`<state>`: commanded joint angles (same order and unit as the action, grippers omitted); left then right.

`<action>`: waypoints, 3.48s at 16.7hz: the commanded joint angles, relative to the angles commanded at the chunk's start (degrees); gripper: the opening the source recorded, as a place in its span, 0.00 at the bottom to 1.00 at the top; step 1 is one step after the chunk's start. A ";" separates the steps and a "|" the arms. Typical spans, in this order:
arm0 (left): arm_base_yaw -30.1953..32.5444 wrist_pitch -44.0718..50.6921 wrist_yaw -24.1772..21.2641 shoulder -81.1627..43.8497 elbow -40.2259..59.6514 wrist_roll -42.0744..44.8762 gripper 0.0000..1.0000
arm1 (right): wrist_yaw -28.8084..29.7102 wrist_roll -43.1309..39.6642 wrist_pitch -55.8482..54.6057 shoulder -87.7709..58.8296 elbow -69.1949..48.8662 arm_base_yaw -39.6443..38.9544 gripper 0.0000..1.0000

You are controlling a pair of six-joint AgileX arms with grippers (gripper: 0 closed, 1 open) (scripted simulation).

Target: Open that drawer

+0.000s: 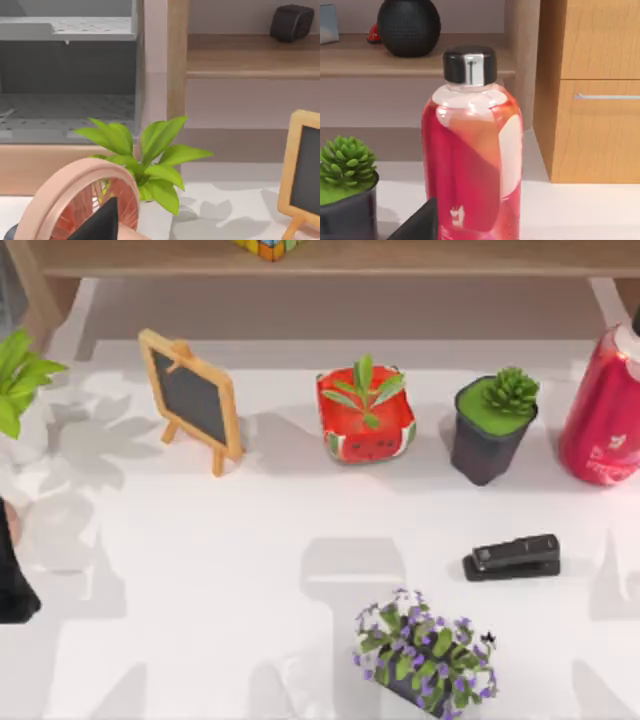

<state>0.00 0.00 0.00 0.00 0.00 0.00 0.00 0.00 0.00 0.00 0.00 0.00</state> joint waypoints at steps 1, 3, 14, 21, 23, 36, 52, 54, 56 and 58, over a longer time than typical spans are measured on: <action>0.00 0.00 0.00 0.00 0.00 0.00 1.00 | 0.00 0.00 0.00 0.00 0.00 0.00 1.00; 0.00 0.00 0.00 0.00 0.00 0.00 1.00 | -0.35 0.05 -0.63 -0.76 -0.54 0.27 1.00; 0.00 0.00 0.00 0.00 0.00 0.00 1.00 | -12.12 0.45 -22.89 -40.83 -19.31 12.70 1.00; 0.00 0.00 0.00 0.00 0.00 0.00 1.00 | -18.89 0.81 -35.22 -64.75 -29.69 19.50 1.00; 0.00 0.00 0.00 0.00 0.00 0.00 1.00 | -19.53 0.89 -36.34 -66.67 -30.63 20.09 1.00; 0.00 0.00 0.00 0.00 0.00 0.00 1.00 | -21.38 -21.15 -46.65 -85.82 -40.49 22.31 1.00; 0.00 0.00 0.00 0.00 0.00 0.00 1.00 | -24.22 -89.15 -69.16 -131.78 -62.95 26.32 1.00; 0.00 0.00 0.00 0.00 0.00 0.00 1.00 | -24.23 -89.24 -69.19 -131.86 -62.99 26.32 1.00; 0.00 0.00 0.00 0.00 0.00 0.00 1.00 | -24.19 -89.16 -69.05 -131.70 -62.73 25.99 1.00; 0.00 0.00 0.00 0.00 0.00 0.00 1.00 | -23.94 -89.22 -68.69 -132.05 -63.63 25.95 1.00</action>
<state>0.00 0.00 0.00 0.00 0.00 0.00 -23.94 -89.22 -68.69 -132.05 -63.63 25.95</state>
